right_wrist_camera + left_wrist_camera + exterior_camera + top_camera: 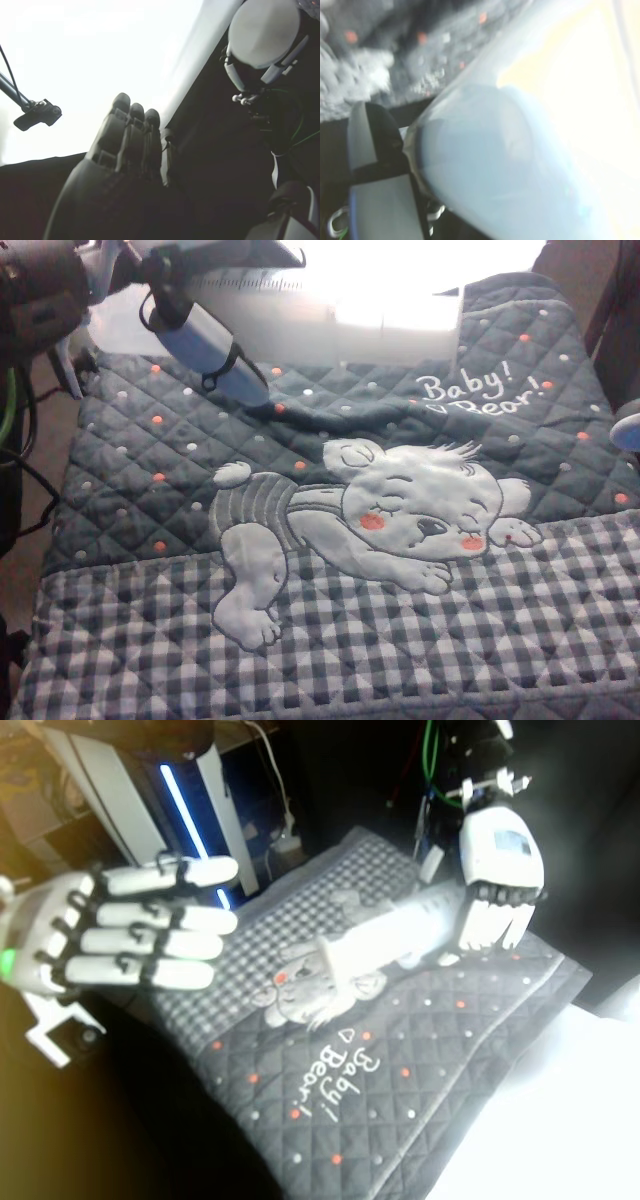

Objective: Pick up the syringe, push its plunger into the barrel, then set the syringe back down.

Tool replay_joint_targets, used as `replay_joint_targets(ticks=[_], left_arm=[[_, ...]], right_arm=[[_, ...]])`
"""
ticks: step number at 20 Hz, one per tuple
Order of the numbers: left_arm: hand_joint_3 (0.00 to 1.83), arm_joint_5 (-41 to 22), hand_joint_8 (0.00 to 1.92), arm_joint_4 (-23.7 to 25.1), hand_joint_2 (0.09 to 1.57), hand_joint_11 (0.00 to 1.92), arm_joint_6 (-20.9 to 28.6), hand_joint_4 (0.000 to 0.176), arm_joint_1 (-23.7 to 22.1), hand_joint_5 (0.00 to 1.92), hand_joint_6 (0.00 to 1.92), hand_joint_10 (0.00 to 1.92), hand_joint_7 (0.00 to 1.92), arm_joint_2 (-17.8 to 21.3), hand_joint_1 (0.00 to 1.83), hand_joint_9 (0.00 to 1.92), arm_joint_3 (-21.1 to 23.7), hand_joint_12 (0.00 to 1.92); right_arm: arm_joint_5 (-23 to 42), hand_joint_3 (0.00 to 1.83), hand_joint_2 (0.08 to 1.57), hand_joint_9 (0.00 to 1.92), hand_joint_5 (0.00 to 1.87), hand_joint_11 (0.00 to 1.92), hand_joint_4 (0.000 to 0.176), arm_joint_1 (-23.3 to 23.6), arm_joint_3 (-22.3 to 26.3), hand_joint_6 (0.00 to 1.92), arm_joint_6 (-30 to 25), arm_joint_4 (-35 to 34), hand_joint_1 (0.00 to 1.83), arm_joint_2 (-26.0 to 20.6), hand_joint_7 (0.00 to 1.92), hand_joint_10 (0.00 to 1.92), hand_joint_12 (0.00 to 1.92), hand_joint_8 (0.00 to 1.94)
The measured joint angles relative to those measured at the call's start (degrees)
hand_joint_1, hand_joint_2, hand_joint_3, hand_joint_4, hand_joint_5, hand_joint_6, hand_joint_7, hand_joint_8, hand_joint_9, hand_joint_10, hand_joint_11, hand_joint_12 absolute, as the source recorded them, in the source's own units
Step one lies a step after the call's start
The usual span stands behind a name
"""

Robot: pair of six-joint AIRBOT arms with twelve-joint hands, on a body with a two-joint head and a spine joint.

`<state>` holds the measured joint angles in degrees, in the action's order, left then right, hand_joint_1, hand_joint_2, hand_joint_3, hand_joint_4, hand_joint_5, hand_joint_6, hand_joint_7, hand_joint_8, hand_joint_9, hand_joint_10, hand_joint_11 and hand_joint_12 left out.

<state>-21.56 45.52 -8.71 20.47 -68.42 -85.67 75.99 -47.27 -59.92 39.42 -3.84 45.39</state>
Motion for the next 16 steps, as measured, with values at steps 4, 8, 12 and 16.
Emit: replay_joint_targets(ticks=[4, 8, 12, 16], left_arm=[[0.0, -1.8, 1.92, -2.9, 1.11, 1.49, -1.0, 0.0, -0.8, 1.27, 1.92, 1.92, 1.38, 0.6, 1.64, 1.47, 0.0, 1.92], [0.0, -2.0, 1.92, -4.0, 1.12, 1.59, -1.8, 0.0, -2.7, 1.3, 1.92, 1.92, 1.41, 1.0, 1.62, 1.5, -0.2, 1.92], [0.0, -2.5, 1.92, -5.1, 1.1, 1.57, -2.1, 0.0, -3.8, 1.23, 1.92, 1.92, 1.37, 1.1, 1.65, 1.48, -0.4, 1.92], [0.0, -1.8, 1.92, -5.0, 1.11, 1.58, -2.5, 0.0, -5.0, 1.21, 1.92, 1.92, 1.37, 0.9, 1.66, 1.49, -0.9, 1.92]], right_arm=[[0.0, 0.01, 0.7, 0.07, 0.0, 0.1, 0.067, 0.0, -1.4, 0.0, -0.1, -3.1, 0.45, 2.6, 0.12, 0.0, 0.03, 0.0], [-0.2, 0.01, 0.71, 0.07, 0.0, 0.11, 0.092, 0.0, -1.9, 0.0, -0.1, -5.3, 0.4, 4.8, 0.1, 0.0, 0.04, 0.0], [-0.1, 0.02, 0.76, 0.06, 0.0, 0.11, 0.061, 0.0, -3.4, 0.0, -0.1, -7.2, 0.33, 7.9, 0.08, 0.0, 0.03, 0.0], [-0.4, 0.02, 0.78, 0.02, 0.0, 0.07, 0.057, 1.8, -4.3, 0.0, -0.1, -8.2, 0.32, 9.9, 0.02, 0.0, 0.02, 0.0]])
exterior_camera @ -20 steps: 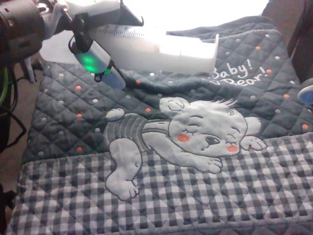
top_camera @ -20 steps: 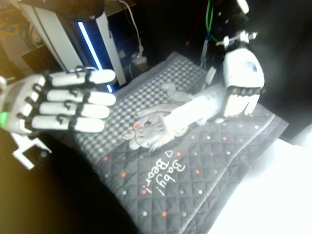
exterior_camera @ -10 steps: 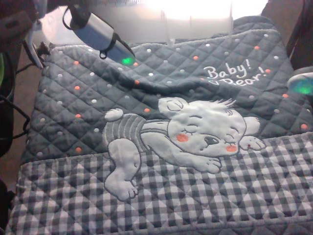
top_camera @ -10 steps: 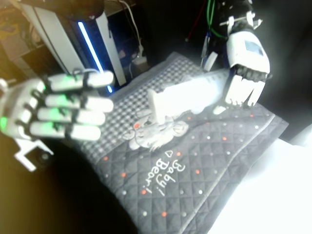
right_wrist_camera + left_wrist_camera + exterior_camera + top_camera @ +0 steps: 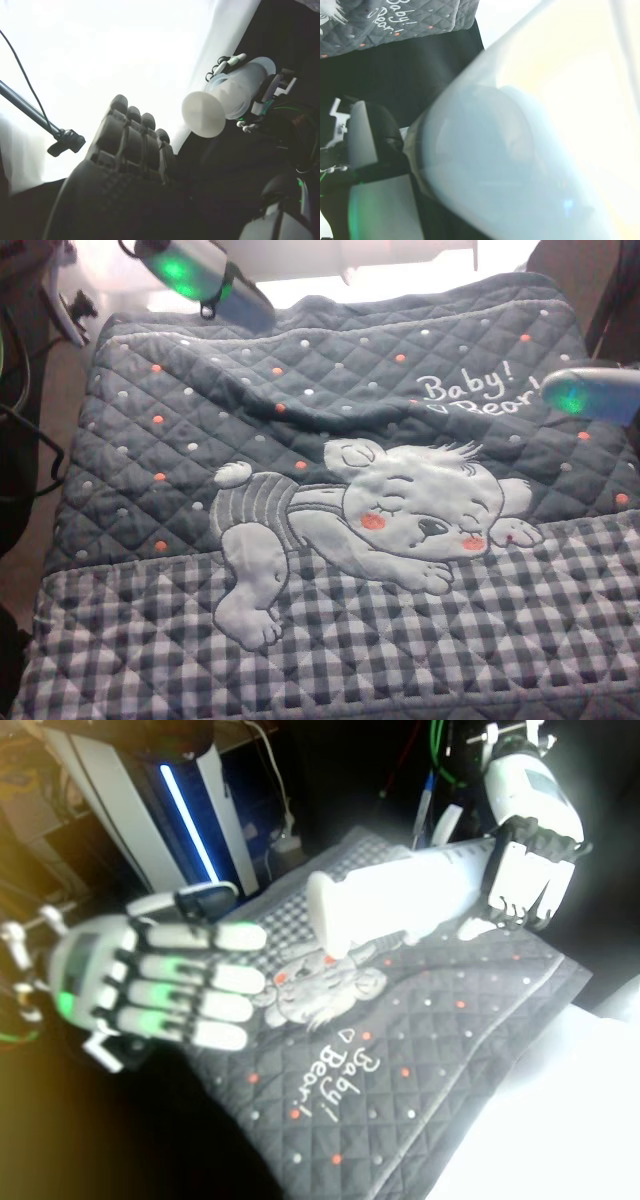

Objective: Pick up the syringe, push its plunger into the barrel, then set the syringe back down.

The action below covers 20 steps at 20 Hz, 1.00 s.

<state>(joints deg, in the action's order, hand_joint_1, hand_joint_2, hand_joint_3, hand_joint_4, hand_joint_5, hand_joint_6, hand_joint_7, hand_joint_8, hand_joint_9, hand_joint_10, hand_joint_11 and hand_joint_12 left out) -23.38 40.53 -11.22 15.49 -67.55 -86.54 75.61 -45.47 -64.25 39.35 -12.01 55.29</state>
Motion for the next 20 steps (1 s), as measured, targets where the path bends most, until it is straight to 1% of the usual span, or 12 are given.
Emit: replay_joint_targets(ticks=[2, 3, 4, 5, 7, 8, 9, 10, 11, 14, 16, 20], left_arm=[[0.0, 0.2, 1.92, -0.2, 1.11, 1.58, -0.3, 0.0, -0.7, 1.22, 1.92, 1.92, 1.38, -0.3, 1.67, 1.49, -0.6, 1.92], [0.0, 0.3, 1.92, -0.3, 1.11, 1.57, -0.3, 0.0, -0.8, 1.23, 1.92, 1.92, 1.39, -0.5, 1.64, 1.49, -0.9, 1.92], [0.0, 0.9, 1.92, -0.1, 1.11, 1.57, -0.4, 0.0, -0.8, 1.22, 1.92, 1.92, 1.38, -0.9, 1.66, 1.48, -1.2, 1.92], [0.0, 1.5, 1.92, 0.0, 1.1, 1.57, -0.5, 0.0, -0.7, 1.22, 1.92, 1.92, 1.39, -1.3, 1.67, 1.49, -1.4, 1.92], [0.0, 1.4, 1.92, 0.0, 1.1, 1.57, -0.5, 0.0, -0.8, 1.22, 1.92, 1.92, 1.39, -2.0, 1.66, 1.49, -1.7, 1.92], [0.0, 1.6, 1.92, 0.0, 1.1, 1.58, -0.6, 0.0, -0.8, 1.23, 1.92, 1.92, 1.39, -2.3, 1.65, 1.5, -2.0, 1.92], [0.0, 1.6, 1.92, 0.0, 1.1, 1.58, -0.6, 0.0, -0.8, 1.23, 1.92, 1.92, 1.39, -2.4, 1.65, 1.5, -2.0, 1.92], [0.0, 1.6, 1.92, 0.0, 1.1, 1.6, -0.6, 0.0, -0.8, 1.24, 1.92, 1.92, 1.4, -2.4, 1.66, 1.52, -2.0, 1.92], [0.0, 1.7, 1.92, 0.0, 1.11, 1.61, -0.6, 0.0, -0.7, 1.24, 1.92, 1.92, 1.41, -2.5, 1.65, 1.52, -2.1, 1.92], [0.0, 1.7, 1.92, 0.0, 1.1, 1.58, -0.6, 0.0, -0.9, 1.2, 1.92, 1.92, 1.38, -3.1, 1.66, 1.5, -2.3, 1.92], [0.0, 1.7, 1.92, 0.0, 1.12, 1.58, -0.6, 0.0, -1.2, 1.18, 1.92, 1.92, 1.38, -3.4, 1.64, 1.51, -2.3, 1.92], [0.0, 1.9, 1.92, 0.4, 1.12, 1.58, -0.8, 0.0, -2.3, 1.23, 1.92, 1.92, 1.38, -4.0, 1.66, 1.49, -2.3, 1.92]], right_arm=[[0.6, 0.02, 0.79, 0.01, 0.0, 0.07, 0.056, 0.3, 0.0, 0.0, 0.0, -0.4, 0.32, 1.0, 0.0, 0.01, 0.01, 0.0], [0.6, 0.02, 0.82, 0.02, 0.0, 0.08, 0.062, 0.3, -0.1, 0.0, 0.0, -0.4, 0.31, 1.5, 0.0, 0.01, 0.02, 0.0], [0.4, 0.03, 0.84, 0.01, 0.0, 0.08, 0.06, 0.3, -0.3, 0.0, 0.0, -0.4, 0.3, 2.3, 0.0, 0.0, 0.02, 0.0], [0.1, 0.01, 0.88, 0.0, 0.0, 0.06, 0.057, 0.4, -0.3, 0.0, 0.0, -0.4, 0.31, 2.8, 0.0, 0.0, 0.01, 0.0], [-0.2, 0.01, 0.88, 0.0, 0.0, 0.05, 0.049, 1.2, -0.3, 0.0, 0.0, -0.3, 0.29, 3.3, 0.0, 0.0, 0.0, 0.0], [0.3, 0.0, 0.88, 0.0, 0.0, 0.06, 0.04, 1.4, -0.5, 0.0, -0.1, -0.4, 0.21, 3.7, 0.0, 0.0, 0.01, 0.0], [0.4, 0.0, 0.88, 0.0, 0.0, 0.06, 0.04, 1.6, -0.7, 0.0, -0.1, -0.2, 0.21, 3.9, 0.0, 0.0, 0.01, 0.0], [0.4, 0.0, 0.86, 0.02, 0.0, 0.09, 0.008, 1.6, -1.0, 0.0, -0.3, -0.3, 0.15, 4.2, 0.02, 0.01, 0.03, 0.01], [0.3, 0.0, 0.85, 0.0, 0.0, 0.09, 0.0, 1.7, -1.2, 0.0, -0.6, -0.5, 0.14, 4.5, 0.01, 0.0, 0.03, 0.0], [0.1, 0.0, 0.84, 0.03, 0.0, 0.15, 0.0, 1.8, -1.9, 0.0, -1.5, -0.7, 0.09, 5.9, 0.0, 0.01, 0.05, 0.0], [-0.7, 0.0, 0.81, 0.03, 0.0, 0.13, 0.0, 2.2, -2.4, 0.0, -1.6, -0.4, 0.05, 6.8, 0.01, 0.01, 0.05, 0.0], [-0.7, 0.01, 0.84, 0.01, 0.0, 0.07, 0.0, 2.8, -3.1, 0.0, -2.3, -1.0, 0.01, 8.0, 0.0, 0.0, 0.02, 0.0]])
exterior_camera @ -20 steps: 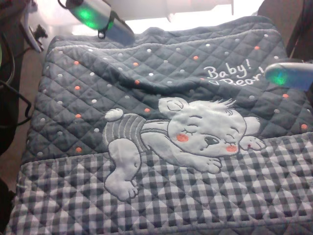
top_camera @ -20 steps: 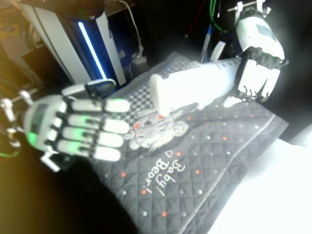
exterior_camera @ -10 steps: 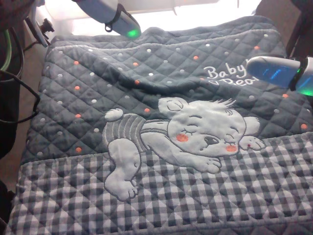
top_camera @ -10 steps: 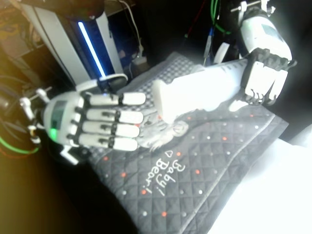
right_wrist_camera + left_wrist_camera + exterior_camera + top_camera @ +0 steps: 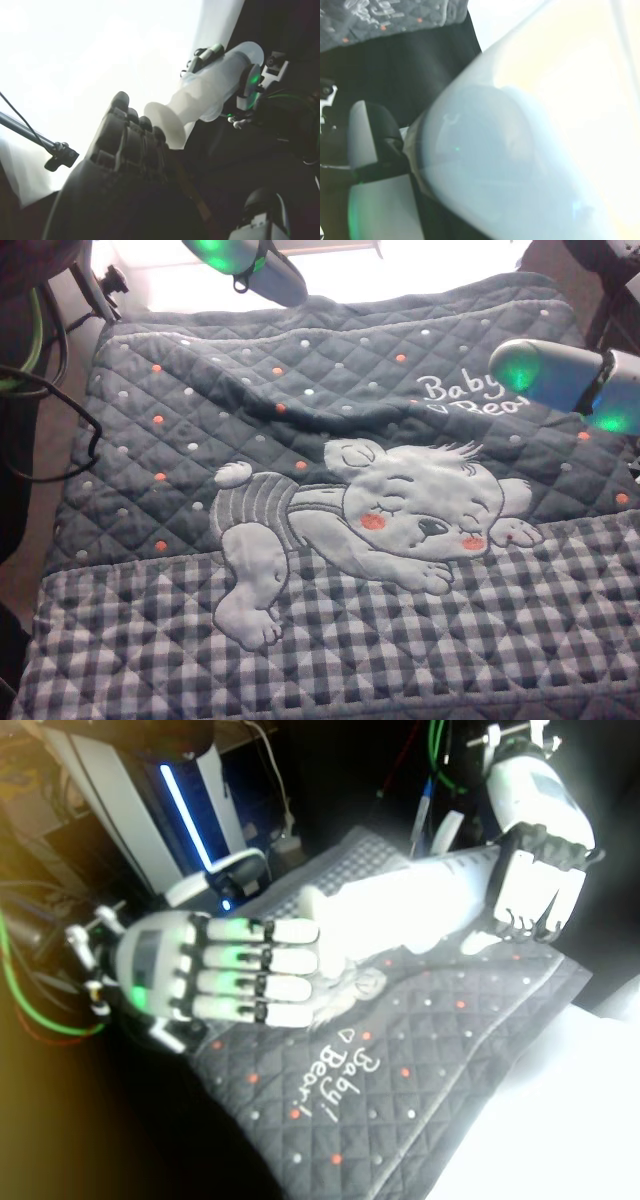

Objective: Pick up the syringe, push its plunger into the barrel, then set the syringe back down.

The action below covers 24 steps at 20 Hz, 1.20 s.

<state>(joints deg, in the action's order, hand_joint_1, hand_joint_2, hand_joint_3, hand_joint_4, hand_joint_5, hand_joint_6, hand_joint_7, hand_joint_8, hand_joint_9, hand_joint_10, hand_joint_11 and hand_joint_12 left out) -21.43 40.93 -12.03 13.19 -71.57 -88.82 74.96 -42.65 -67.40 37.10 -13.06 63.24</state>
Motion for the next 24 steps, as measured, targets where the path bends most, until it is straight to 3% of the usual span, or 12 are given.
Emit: replay_joint_targets(ticks=[5, 14, 15, 18, 21, 24], left_arm=[[0.0, 0.7, 1.92, 0.2, 1.19, 1.56, 0.0, 0.0, -0.2, 1.2, 1.92, 1.92, 1.31, -0.5, 1.64, 1.41, -0.2, 1.92], [0.0, 2.1, 1.92, 0.9, 1.18, 1.61, 0.0, 0.0, -1.3, 1.23, 1.92, 1.92, 1.37, -1.9, 1.7, 1.53, -0.7, 1.92], [0.0, 2.1, 1.92, 0.9, 1.18, 1.5, 0.0, 0.0, -1.5, 1.2, 1.92, 1.92, 1.3, -2.4, 1.67, 1.41, -1.2, 1.92], [0.0, 2.2, 1.92, 1.0, 1.19, 1.47, 0.0, 0.0, -1.7, 1.18, 1.92, 1.92, 1.28, -3.1, 1.64, 1.39, -1.6, 1.92], [0.0, 2.3, 1.92, 1.0, 1.16, 1.64, 0.0, 0.0, -1.8, 1.25, 1.92, 1.92, 1.42, -3.6, 1.67, 1.56, -1.6, 1.92], [0.0, 2.3, 1.92, 1.1, 1.16, 1.65, 0.0, 0.0, -1.8, 1.25, 1.92, 1.92, 1.42, -4.1, 1.65, 1.57, -1.9, 1.92]], right_arm=[[-0.4, 0.02, 0.91, 0.0, 0.0, 0.04, 0.0, 1.0, -0.5, 0.0, 0.0, -0.9, 0.0, 0.9, 0.0, 0.0, 0.01, 0.0], [-0.7, 0.0, 0.9, 0.0, 0.0, 0.06, 0.0, 2.4, -1.2, 0.0, -0.2, -1.6, 0.0, 2.1, 0.0, 0.0, 0.02, 0.0], [-0.9, 0.0, 0.88, 0.01, 0.0, 0.08, 0.0, 2.5, -1.3, 0.0, -0.2, -1.5, 0.0, 2.3, 0.0, 0.0, 0.03, 0.0], [-1.1, 0.0, 0.88, 0.0, 0.0, 0.06, 0.0, 3.1, -1.6, 0.0, -0.2, -1.4, 0.0, 2.8, 0.0, 0.0, 0.03, 0.0], [-1.2, 0.0, 0.89, 0.0, 0.0, 0.04, 0.0, 3.1, -2.0, 0.0, -0.2, -1.0, 0.0, 3.3, 0.0, 0.0, 0.02, 0.0], [-1.6, 0.0, 0.86, 0.0, 0.0, 0.06, 0.0, 3.2, -2.0, 0.0, -0.2, -0.7, 0.0, 3.5, 0.0, 0.0, 0.03, 0.0]])
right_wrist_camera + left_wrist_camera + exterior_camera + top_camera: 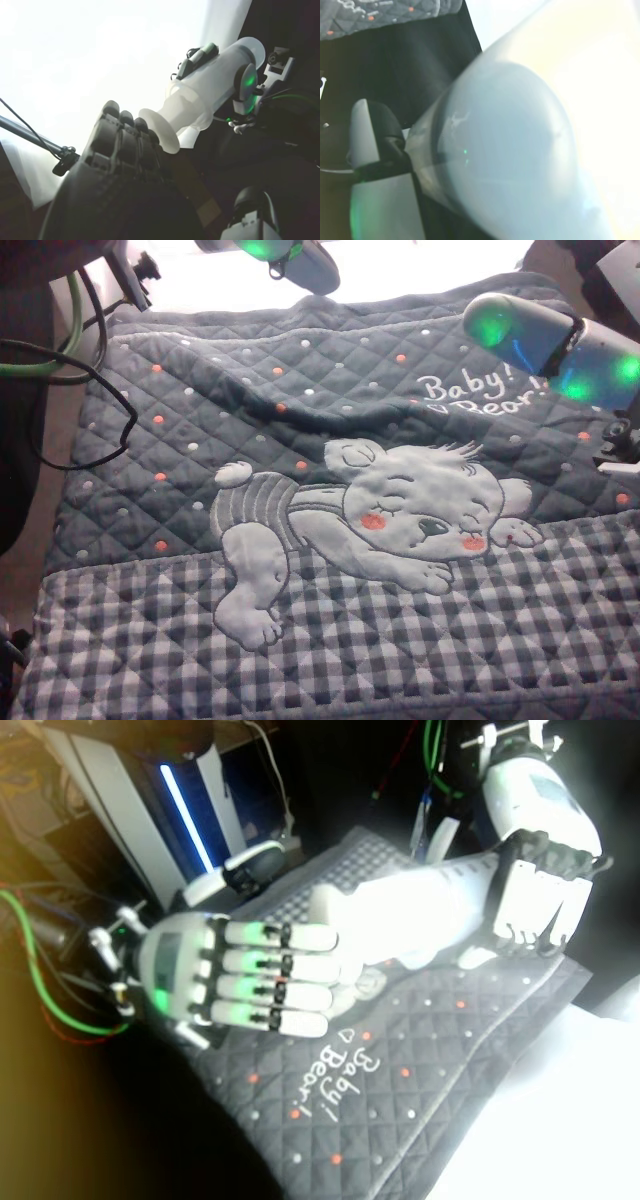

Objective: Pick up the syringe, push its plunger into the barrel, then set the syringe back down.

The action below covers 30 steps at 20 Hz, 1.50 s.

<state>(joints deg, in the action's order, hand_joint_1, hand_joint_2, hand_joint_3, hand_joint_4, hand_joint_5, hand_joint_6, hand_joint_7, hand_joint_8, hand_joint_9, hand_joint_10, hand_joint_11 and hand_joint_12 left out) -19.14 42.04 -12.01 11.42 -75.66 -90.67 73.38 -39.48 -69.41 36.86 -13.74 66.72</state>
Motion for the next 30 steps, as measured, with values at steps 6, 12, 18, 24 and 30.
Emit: replay_joint_targets(ticks=[6, 12, 18, 24, 30], left_arm=[[0.0, -0.2, 1.92, 0.2, 1.2, 1.55, 0.0, 0.0, -0.5, 1.29, 1.92, 1.92, 1.41, -1.0, 1.61, 1.51, -0.3, 1.92], [0.0, -0.2, 1.92, 0.4, 1.12, 1.52, 0.2, 0.113, -0.8, 0.79, 1.71, 1.92, 1.27, -1.8, 1.51, 1.44, -0.5, 1.92], [0.0, 0.0, 1.92, 0.6, 1.06, 1.46, 0.1, 0.113, -0.9, 1.01, 1.9, 1.92, 1.21, -2.0, 1.49, 1.35, -0.7, 1.92], [0.06, 0.8, 1.92, 4.8, 1.12, 0.42, 3.1, 0.041, -0.9, 1.2, 1.92, 1.63, 1.32, -1.9, 1.62, 0.84, -0.7, 1.92], [0.54, 1.6, 1.92, 10.6, 0.82, 1.63, 7.0, 0.0, 0.3, 1.23, 1.92, 1.92, 1.36, -1.4, 1.69, 1.48, -0.6, 1.92]], right_arm=[[-0.3, 0.01, 0.88, 0.01, 0.0, 0.05, 0.0, 0.8, -0.4, 0.0, 0.0, 0.5, 0.0, 0.9, 0.0, 0.0, 0.03, 0.0], [-0.9, 0.01, 0.91, 0.02, 0.0, 0.05, 0.0, 1.6, -1.0, 0.0, 0.0, 0.9, 0.0, 1.9, 0.01, 0.0, 0.03, 0.0], [-0.3, 0.0, 0.89, 0.04, 0.01, 0.05, 0.0, 1.9, -1.4, 0.01, -0.2, 0.9, 0.0, 2.6, 0.03, 0.01, 0.03, 0.01], [-4.1, 0.01, 0.93, 0.0, 0.0, 0.0, 0.0, 2.4, -1.4, 0.0, -0.8, 4.8, 0.0, -0.9, 0.0, 0.0, 0.0, 0.0], [-8.5, 0.01, 1.03, 0.02, 0.01, 0.03, 0.0, 3.5, 0.0, 0.0, -0.8, 10.9, 0.0, -5.5, 0.01, 0.01, 0.01, 0.0]])
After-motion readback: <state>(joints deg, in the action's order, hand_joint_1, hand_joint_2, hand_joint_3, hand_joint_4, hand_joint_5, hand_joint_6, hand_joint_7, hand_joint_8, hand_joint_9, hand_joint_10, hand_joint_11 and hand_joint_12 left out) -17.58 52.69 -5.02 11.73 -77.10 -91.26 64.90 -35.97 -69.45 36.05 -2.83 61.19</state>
